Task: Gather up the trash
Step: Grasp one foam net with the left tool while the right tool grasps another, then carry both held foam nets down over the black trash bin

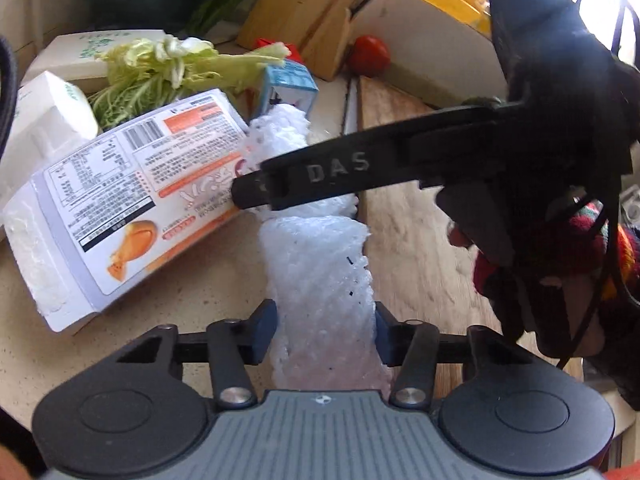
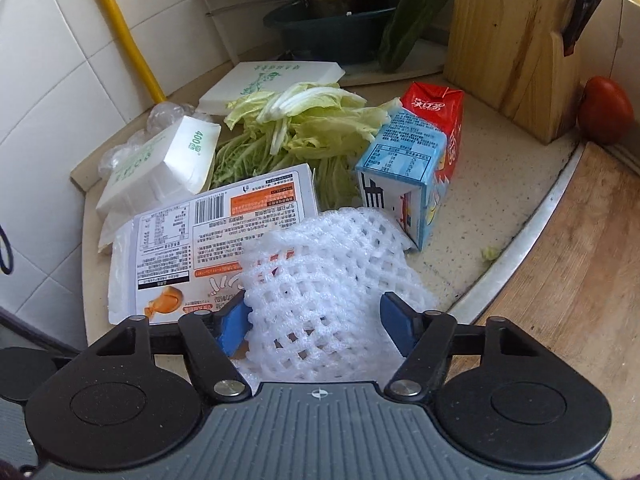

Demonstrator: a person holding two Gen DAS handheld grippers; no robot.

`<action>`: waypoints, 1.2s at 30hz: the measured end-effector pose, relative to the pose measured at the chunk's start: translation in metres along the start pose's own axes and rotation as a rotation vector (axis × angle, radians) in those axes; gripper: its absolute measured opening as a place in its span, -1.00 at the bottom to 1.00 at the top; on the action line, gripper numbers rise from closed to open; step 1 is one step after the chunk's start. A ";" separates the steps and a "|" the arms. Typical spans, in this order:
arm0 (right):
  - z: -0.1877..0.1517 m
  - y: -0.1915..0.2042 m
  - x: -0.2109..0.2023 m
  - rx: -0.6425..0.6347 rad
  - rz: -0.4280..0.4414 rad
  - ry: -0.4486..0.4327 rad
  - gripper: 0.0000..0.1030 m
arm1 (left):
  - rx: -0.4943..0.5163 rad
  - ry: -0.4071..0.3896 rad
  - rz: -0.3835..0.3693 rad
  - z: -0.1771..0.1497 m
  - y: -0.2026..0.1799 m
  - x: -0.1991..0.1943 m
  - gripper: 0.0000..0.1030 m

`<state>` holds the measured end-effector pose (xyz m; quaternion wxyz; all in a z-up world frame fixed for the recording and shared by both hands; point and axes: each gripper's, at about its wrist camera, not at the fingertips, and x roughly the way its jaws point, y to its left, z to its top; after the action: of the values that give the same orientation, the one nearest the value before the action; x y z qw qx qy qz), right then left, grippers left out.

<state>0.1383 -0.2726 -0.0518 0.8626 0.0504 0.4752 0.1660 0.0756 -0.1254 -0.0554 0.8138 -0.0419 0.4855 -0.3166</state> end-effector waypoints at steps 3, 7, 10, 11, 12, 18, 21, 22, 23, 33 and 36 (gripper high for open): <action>0.001 -0.005 -0.001 0.012 0.019 0.003 0.33 | -0.047 -0.004 -0.002 -0.001 0.009 -0.005 -0.35; 0.003 -0.013 -0.005 0.035 0.056 0.011 -0.04 | -0.091 -0.002 -0.004 -0.003 0.018 -0.013 -0.49; 0.001 -0.020 -0.007 0.067 0.074 0.014 -0.18 | -0.082 -0.014 0.006 0.000 0.021 -0.018 -0.51; 0.000 -0.021 -0.008 0.077 0.081 0.015 -0.22 | -0.078 -0.017 0.008 0.001 0.020 -0.020 -0.52; 0.000 -0.022 -0.010 0.087 0.090 0.014 -0.24 | -0.074 -0.020 0.006 0.001 0.020 -0.022 -0.52; -0.002 -0.022 -0.025 0.113 0.109 -0.010 -0.31 | -0.052 -0.042 0.002 0.003 0.018 -0.037 -0.52; -0.004 -0.026 -0.037 0.137 0.098 -0.026 -0.32 | -0.055 -0.054 0.003 0.006 0.019 -0.040 -0.53; -0.005 -0.029 -0.040 0.148 0.095 -0.030 -0.32 | -0.058 -0.057 0.005 0.006 0.019 -0.040 -0.53; -0.007 -0.032 -0.044 0.160 0.093 -0.034 -0.32 | -0.061 -0.060 0.007 0.006 0.019 -0.039 -0.53; -0.011 -0.009 -0.063 0.104 0.094 -0.055 -0.32 | -0.085 -0.101 0.076 0.003 0.022 -0.053 -0.53; -0.012 0.002 -0.067 0.081 0.131 -0.061 -0.32 | -0.096 -0.120 0.098 -0.001 0.023 -0.061 -0.53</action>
<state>0.0948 -0.2940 -0.0038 0.8613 0.1213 0.4506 0.2009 0.0658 -0.0723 -0.0178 0.8531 -0.0759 0.4519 -0.2496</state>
